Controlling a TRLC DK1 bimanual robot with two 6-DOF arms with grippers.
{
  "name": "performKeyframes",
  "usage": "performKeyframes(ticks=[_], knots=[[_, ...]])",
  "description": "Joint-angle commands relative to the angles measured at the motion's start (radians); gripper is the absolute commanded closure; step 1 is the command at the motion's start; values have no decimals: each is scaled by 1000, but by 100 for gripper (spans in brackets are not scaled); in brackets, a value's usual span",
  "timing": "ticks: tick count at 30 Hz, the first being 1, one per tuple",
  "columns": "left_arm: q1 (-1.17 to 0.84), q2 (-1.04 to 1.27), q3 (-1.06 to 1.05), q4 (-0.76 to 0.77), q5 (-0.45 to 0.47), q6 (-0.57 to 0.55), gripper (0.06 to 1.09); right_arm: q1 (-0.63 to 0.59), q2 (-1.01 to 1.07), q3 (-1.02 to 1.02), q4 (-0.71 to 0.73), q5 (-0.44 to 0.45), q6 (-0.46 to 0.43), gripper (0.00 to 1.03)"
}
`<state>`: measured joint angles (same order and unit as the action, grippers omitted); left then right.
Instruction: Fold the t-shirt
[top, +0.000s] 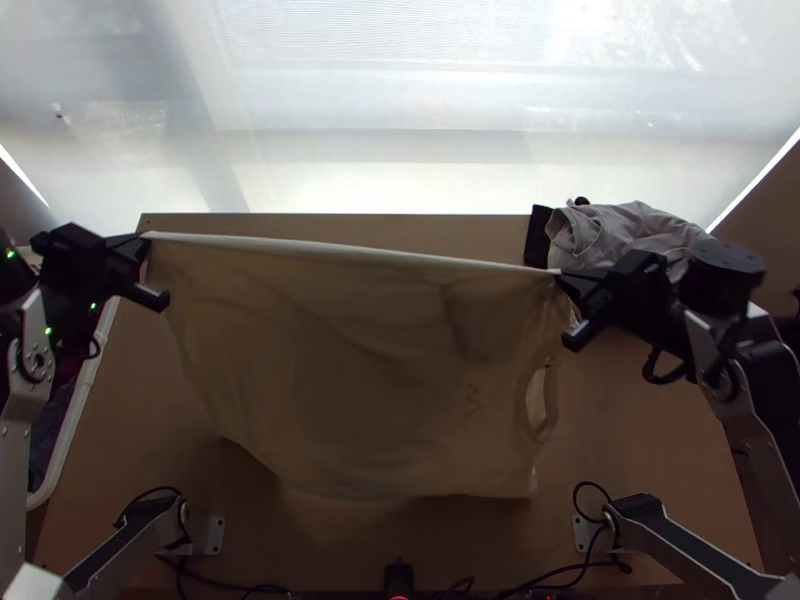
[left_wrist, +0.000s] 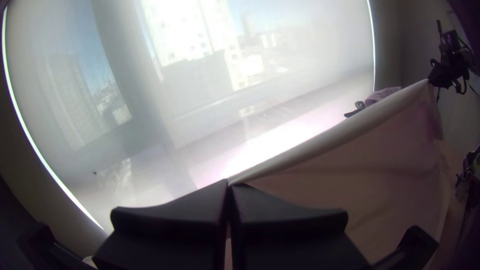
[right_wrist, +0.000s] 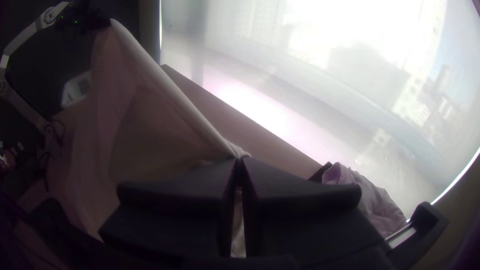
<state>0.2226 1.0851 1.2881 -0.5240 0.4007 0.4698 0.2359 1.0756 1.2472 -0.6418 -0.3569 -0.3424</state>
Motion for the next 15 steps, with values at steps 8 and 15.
performKeyframes(ticks=[8,15], knots=[[-94,863,461,220,-92,-16,105,-79,762,301,257,82,-63,100],[-147,1108,640,160,-172,39,105,-43,1035,624,134,139,-73,100]])
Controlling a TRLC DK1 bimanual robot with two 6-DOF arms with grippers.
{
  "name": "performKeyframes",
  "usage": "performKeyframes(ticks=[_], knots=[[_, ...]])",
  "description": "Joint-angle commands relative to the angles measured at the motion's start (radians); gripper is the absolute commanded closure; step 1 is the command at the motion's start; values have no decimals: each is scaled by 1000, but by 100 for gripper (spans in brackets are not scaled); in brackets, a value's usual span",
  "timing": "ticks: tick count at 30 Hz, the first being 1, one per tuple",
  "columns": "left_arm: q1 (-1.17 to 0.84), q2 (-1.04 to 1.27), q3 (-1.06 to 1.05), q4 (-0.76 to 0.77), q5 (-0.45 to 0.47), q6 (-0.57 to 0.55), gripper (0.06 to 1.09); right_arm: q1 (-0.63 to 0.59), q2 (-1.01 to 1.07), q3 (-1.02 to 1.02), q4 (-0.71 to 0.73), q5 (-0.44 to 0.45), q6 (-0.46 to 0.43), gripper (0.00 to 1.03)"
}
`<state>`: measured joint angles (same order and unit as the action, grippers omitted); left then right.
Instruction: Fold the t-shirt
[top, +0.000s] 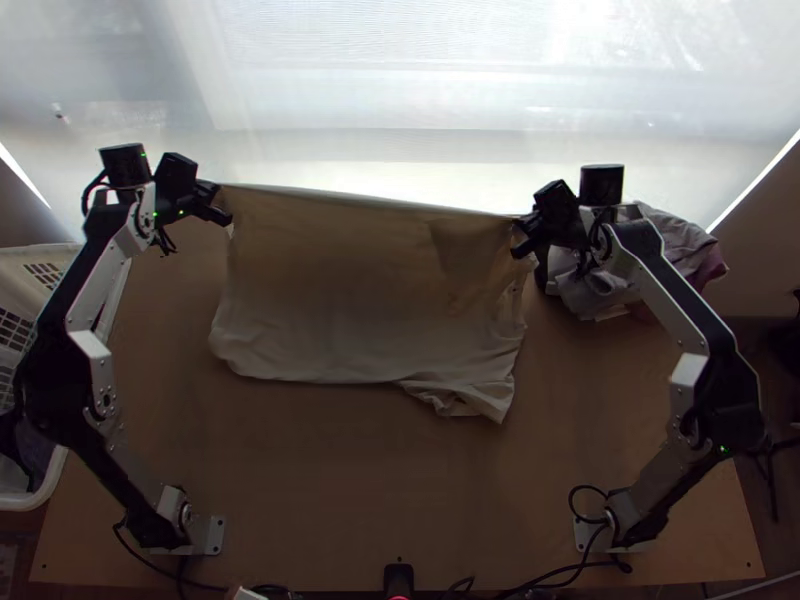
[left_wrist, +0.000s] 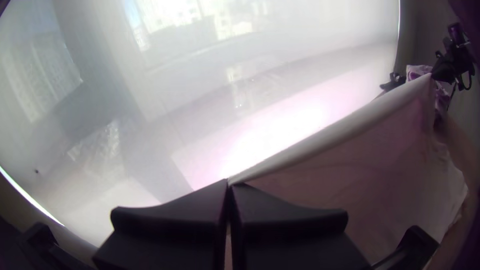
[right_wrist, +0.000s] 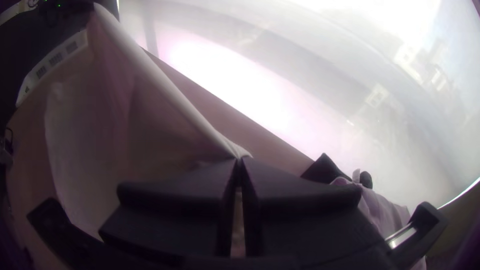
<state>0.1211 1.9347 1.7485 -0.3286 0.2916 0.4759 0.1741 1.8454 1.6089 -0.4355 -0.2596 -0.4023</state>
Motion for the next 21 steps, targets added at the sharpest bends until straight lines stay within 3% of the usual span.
performKeyframes(ticks=[1,8,11,21], knots=[[-46,276,192,-35,-66,33,105,27,295,295,-88,53,-21,100],[-38,268,192,-151,-80,59,105,39,367,399,-227,69,-23,100],[-21,207,121,-167,-78,79,105,41,333,342,-295,69,-23,100],[-9,76,-138,-225,-77,253,105,54,218,117,-296,69,-21,100]])
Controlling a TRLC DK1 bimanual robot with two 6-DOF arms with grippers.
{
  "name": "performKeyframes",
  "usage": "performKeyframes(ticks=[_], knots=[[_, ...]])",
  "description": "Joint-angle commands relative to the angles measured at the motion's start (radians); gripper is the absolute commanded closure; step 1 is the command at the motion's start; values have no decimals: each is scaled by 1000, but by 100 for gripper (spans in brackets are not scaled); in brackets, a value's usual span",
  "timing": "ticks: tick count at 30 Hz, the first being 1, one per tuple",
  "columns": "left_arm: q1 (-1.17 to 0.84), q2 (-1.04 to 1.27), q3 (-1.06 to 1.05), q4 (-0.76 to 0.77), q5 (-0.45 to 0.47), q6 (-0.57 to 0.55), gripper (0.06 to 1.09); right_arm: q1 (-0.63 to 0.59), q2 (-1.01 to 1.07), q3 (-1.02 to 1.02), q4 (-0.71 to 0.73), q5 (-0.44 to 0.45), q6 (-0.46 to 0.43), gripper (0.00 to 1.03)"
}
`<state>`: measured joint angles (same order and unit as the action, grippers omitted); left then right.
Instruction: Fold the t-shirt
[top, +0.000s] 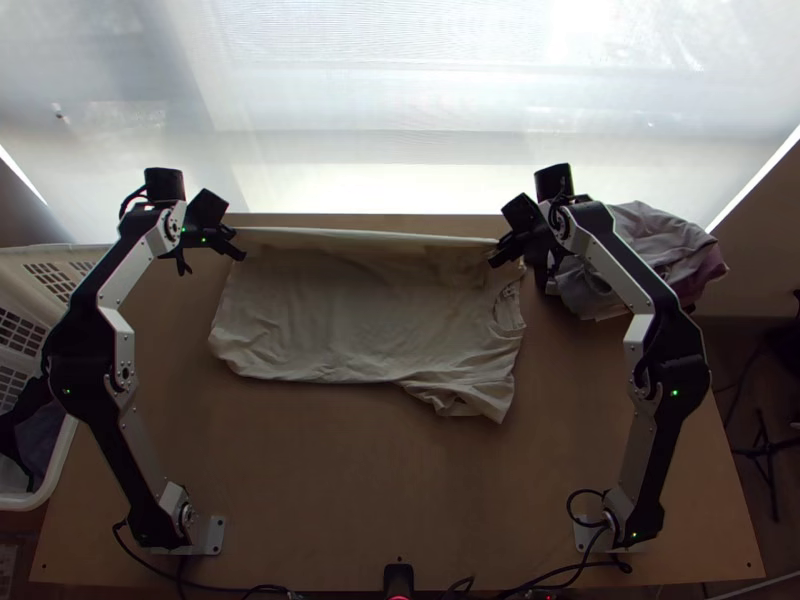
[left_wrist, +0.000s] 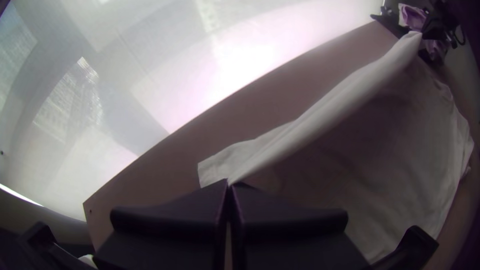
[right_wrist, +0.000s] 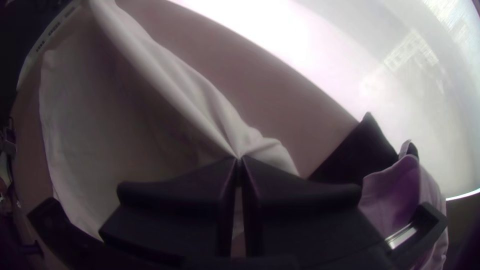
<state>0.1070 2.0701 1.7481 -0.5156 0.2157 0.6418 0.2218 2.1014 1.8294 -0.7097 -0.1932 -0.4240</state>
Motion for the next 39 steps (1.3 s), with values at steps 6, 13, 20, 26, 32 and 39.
performKeyframes(ticks=[6,13,20,26,32,39], knots=[[10,-71,-237,-60,-3,160,105,8,-78,-197,-24,3,-1,100],[17,-19,-226,-55,-4,185,101,7,-53,-289,-24,3,-7,73],[-4,-19,-206,-57,-35,157,10,-10,-29,-282,-43,3,8,4],[-18,-31,-99,-225,45,64,10,-7,-81,-257,-70,3,30,4],[2,-68,106,-572,255,2,10,-12,-211,-248,-140,1,48,4],[10,-420,-298,-474,237,233,10,90,-391,-447,-257,0,45,4]])
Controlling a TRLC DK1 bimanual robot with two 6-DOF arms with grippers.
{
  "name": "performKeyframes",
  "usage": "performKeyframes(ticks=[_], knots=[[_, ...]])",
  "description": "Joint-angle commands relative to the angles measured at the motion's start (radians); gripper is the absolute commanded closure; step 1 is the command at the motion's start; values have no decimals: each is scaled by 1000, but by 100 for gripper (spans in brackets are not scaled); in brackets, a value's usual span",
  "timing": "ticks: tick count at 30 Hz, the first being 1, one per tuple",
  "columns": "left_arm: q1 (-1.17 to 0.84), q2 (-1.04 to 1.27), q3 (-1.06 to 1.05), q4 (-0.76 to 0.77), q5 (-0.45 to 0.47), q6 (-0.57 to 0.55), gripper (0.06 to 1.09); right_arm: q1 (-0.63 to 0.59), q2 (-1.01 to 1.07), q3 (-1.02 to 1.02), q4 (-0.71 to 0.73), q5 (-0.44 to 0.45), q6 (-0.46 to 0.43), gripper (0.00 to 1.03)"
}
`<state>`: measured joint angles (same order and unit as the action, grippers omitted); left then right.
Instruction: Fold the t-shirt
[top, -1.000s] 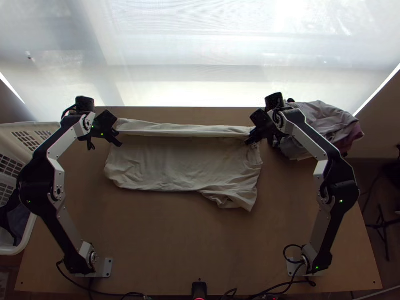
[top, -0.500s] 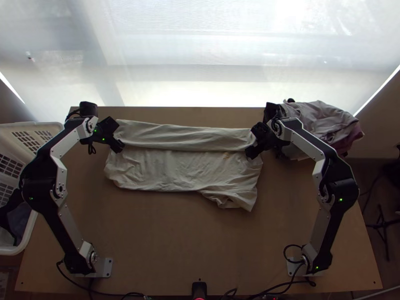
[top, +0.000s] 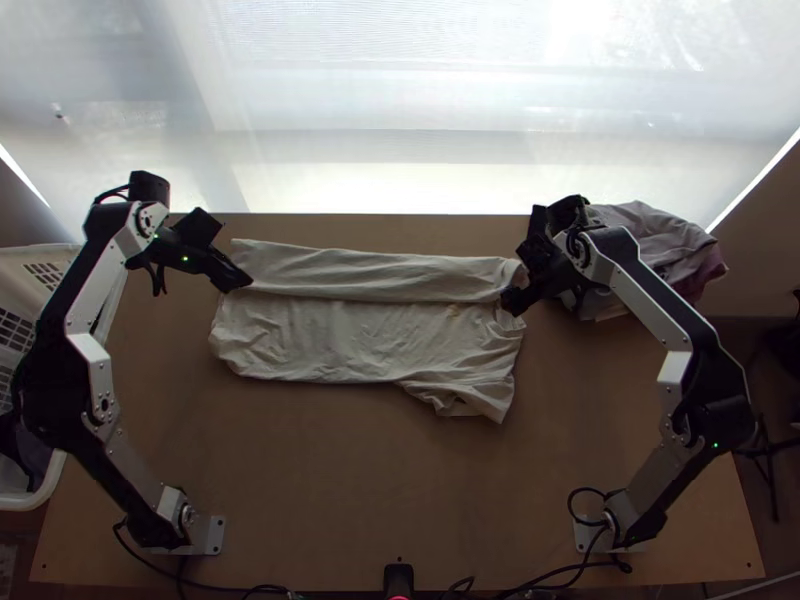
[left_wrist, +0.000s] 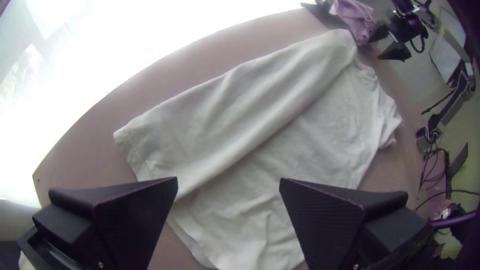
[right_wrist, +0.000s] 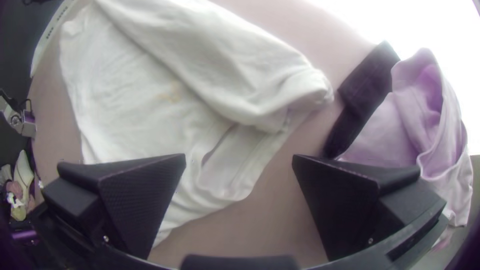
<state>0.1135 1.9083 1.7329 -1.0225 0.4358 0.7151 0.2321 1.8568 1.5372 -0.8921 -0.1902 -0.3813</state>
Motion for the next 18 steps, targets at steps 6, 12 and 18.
performKeyframes(ticks=[6,12,18], knots=[[-83,-571,-797,236,-186,414,11,305,-285,-430,-51,32,7,4],[-143,-743,-1012,326,-279,598,11,443,-395,-509,-53,140,10,4],[-143,-795,-1058,358,-302,639,11,504,-435,-499,-99,141,42,4]])
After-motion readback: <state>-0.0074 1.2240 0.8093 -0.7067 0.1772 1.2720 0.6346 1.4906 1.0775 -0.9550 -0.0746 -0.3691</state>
